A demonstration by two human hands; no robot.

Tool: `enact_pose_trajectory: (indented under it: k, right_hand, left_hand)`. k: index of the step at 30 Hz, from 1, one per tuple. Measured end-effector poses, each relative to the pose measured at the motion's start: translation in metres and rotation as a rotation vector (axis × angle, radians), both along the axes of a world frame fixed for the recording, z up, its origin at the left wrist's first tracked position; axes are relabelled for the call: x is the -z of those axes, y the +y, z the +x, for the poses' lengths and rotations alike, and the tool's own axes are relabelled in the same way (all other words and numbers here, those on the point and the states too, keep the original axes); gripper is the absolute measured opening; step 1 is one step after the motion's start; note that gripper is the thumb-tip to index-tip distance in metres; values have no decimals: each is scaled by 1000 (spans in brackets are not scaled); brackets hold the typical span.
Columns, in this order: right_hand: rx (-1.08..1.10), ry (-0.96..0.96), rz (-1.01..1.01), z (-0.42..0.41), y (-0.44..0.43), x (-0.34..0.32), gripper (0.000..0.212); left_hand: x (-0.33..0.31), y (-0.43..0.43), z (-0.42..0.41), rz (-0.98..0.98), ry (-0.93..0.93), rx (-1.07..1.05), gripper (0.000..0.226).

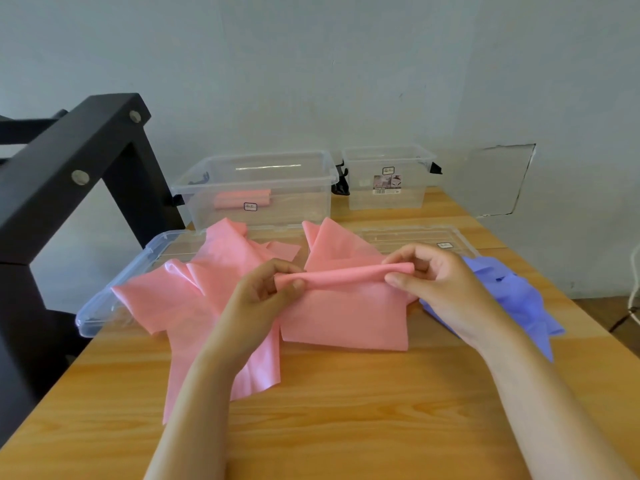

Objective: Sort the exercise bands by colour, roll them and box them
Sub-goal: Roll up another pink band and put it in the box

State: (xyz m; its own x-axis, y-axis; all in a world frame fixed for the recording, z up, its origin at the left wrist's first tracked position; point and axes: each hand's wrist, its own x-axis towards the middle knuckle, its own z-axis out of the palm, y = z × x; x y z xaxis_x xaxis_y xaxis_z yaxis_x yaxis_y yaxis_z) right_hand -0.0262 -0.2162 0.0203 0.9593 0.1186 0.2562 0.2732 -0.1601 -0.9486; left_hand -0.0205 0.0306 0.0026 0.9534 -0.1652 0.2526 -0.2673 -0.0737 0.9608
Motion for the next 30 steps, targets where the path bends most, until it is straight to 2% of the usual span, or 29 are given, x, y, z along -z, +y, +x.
enact_pose_trajectory:
  k: [7, 11, 15, 19, 25, 30]
  right_hand:
    - [-9, -28, -3, -1, 4, -1, 24]
    - [18, -26, -3, -1, 11, 2, 18]
    - [98, -24, 140, -1, 16, 1, 16]
    - [193, -91, 216, 1, 22, 5, 18]
    - [326, -112, 263, 5, 32, 11, 25]
    - [365, -126, 222, 5, 36, 13, 17]
  left_hand:
    - [4, -1, 3, 60, 77, 9, 18]
    - [3, -8, 1, 117, 31, -41, 20]
    - [-1, -7, 0, 90, 0, -108, 34]
    - [-1, -9, -1, 62, -18, -148, 21]
    - [-1, -10, 0, 16, -24, -177, 13]
    - [1, -10, 4, -2, -33, -258, 6]
